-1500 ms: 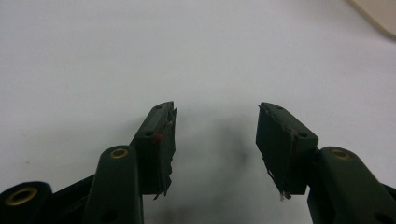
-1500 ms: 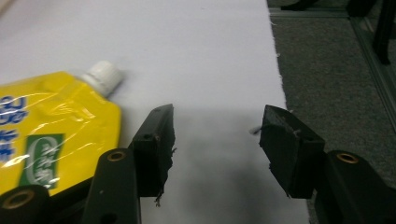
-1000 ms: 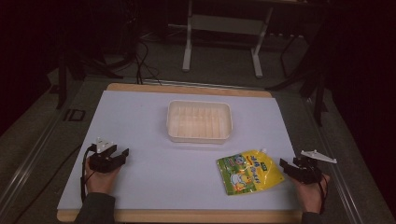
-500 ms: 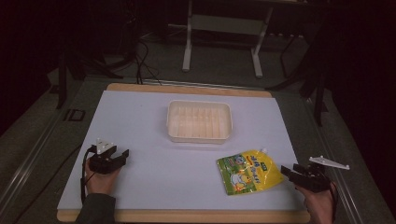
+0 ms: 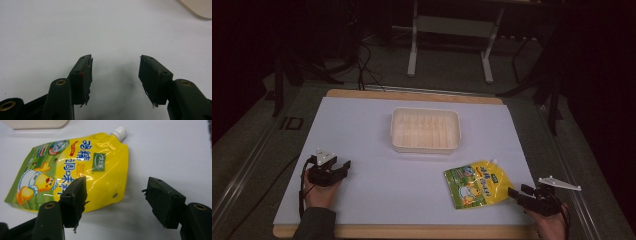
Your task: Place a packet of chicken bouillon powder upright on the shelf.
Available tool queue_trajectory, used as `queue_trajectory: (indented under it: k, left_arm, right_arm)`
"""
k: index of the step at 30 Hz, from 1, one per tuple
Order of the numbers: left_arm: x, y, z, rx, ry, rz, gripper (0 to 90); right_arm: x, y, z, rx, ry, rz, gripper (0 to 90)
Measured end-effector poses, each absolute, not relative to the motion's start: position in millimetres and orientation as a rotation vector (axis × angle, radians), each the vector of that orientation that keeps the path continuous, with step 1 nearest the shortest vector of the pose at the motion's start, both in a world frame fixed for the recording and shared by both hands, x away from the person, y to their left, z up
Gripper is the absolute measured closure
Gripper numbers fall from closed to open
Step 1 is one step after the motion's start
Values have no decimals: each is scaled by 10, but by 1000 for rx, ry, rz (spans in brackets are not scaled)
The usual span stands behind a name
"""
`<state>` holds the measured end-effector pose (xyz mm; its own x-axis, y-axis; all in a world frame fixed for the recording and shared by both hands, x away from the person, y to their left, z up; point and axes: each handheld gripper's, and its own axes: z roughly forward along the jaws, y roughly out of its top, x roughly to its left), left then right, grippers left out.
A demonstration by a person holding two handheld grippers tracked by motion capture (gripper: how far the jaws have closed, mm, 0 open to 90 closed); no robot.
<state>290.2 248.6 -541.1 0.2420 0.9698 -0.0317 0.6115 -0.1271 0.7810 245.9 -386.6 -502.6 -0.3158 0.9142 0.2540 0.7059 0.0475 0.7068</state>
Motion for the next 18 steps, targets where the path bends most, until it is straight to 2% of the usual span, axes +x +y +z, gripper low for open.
queue_trajectory:
  k: [11, 18]
  left_arm:
    - [2907, 2480, -5413, 1836, 1450, 663, 439]
    - [2907, 2479, -5413, 1836, 1450, 664, 439]
  right_arm:
    - [2613, -3829, -5189, 1721, 2148, 1186, 357]
    - [2736, -3763, -5227, 1747, 2219, 1200, 506]
